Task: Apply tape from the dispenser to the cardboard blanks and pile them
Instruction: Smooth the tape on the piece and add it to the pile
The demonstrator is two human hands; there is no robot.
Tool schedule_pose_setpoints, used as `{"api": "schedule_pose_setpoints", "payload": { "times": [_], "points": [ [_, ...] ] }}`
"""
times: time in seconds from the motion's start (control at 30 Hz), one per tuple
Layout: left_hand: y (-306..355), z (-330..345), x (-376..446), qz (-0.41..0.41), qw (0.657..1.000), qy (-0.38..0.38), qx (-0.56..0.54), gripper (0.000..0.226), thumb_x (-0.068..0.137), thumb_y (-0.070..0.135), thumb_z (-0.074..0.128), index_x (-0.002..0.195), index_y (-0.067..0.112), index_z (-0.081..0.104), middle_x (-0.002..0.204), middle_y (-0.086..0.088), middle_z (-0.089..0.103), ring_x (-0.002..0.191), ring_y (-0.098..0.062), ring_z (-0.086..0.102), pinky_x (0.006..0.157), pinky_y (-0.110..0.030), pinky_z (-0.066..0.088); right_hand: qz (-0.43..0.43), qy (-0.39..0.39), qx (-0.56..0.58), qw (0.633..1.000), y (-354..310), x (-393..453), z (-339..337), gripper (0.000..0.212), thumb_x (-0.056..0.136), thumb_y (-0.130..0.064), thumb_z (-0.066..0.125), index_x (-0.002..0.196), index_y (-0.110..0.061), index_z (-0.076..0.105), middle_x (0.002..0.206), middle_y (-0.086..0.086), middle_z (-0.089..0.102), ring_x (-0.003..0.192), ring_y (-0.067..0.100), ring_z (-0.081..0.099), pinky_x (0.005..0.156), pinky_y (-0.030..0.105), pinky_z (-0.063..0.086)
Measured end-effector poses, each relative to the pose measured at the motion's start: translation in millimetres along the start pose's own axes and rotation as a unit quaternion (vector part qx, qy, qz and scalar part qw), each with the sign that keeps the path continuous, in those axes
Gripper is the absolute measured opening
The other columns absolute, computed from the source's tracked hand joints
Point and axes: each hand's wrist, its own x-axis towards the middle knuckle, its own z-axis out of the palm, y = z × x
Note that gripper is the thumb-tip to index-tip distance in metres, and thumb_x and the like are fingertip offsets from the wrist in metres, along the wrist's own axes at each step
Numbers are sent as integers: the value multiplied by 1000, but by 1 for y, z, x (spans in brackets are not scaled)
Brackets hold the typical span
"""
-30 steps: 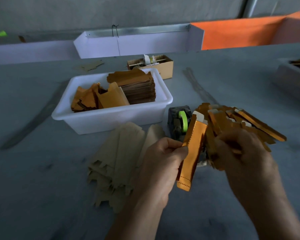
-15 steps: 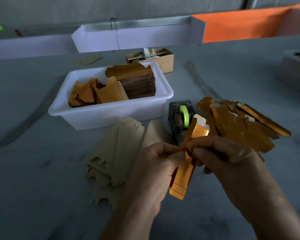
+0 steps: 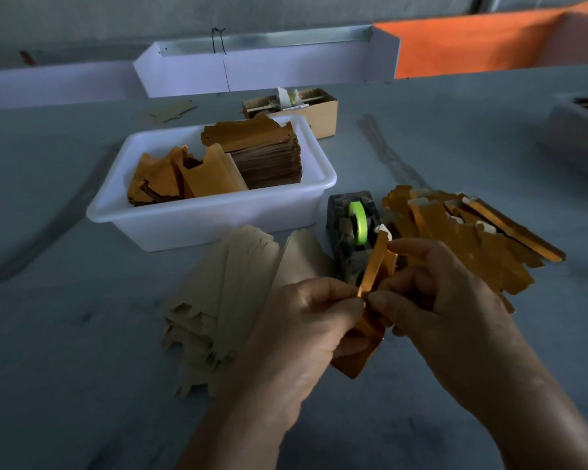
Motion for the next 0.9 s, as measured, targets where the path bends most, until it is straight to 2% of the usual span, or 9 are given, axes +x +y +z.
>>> {"api": "schedule_pose_setpoints", "payload": {
  "times": [0.1,0.23,0.33,0.43,0.5,0.63,0.73,0.8,0.9],
  "points": [
    [0,0,0,14,1000,-5,17,15,75,35,68,73,20,72,76,-2,75,73,-13,72,63,-20,56,4,4,-12,1000,1,-1,1,44,77,-24,72,107,-38,43,70,-13,67,70,-9,61,65,6,48],
    [-8,2,1,37,998,32,44,21,85,21,64,66,22,71,72,-1,73,67,-13,71,59,-19,55,11,9,-51,999,-1,-3,3,44,77,-27,72,106,-39,42,69,-14,64,71,-12,59,61,2,45],
    [-13,5,1,58,994,58,66,23,87,20,61,66,24,69,70,1,73,67,-12,71,60,-21,55,20,8,-80,997,-5,-4,3,45,78,-28,72,112,-36,44,70,-15,63,65,-7,59,55,7,46],
    [-15,10,1,67,992,85,70,28,88,20,59,63,28,70,66,1,70,65,-13,69,63,-34,57,19,14,-95,995,-11,-5,3,42,78,-28,71,108,-33,42,70,-13,61,65,-6,57,55,5,46],
    [-17,14,0,85,988,105,79,25,88,27,62,64,29,70,63,1,69,63,-16,67,65,-42,58,24,20,-112,993,-14,-8,3,39,79,-30,70,102,-32,38,73,-13,59,65,-4,54,48,11,43],
    [-18,23,-7,143,972,149,108,25,80,43,59,68,23,69,62,6,69,62,-8,66,59,-27,51,59,24,-142,988,-22,-6,2,40,81,-36,68,99,-30,33,82,-10,57,68,7,53,52,11,36],
    [-21,22,-9,165,964,176,116,17,82,32,57,72,23,68,63,6,69,63,-7,66,61,-27,51,74,19,-176,981,-27,-6,2,41,78,-46,67,98,-29,35,79,-10,57,67,10,55,55,21,42],
    [-18,16,-9,175,962,177,109,16,87,27,59,75,24,68,64,4,70,63,-9,67,62,-30,53,48,56,-193,978,-25,-9,3,48,66,-62,64,92,-30,38,69,-11,53,61,8,53,53,25,41],
    [-10,12,-11,168,967,163,97,12,85,28,59,77,27,69,69,6,72,65,-7,69,59,-24,56,31,59,-112,992,-23,-11,3,50,54,-72,49,88,-35,43,68,-18,52,59,-1,53,49,12,39]
  ]
}}
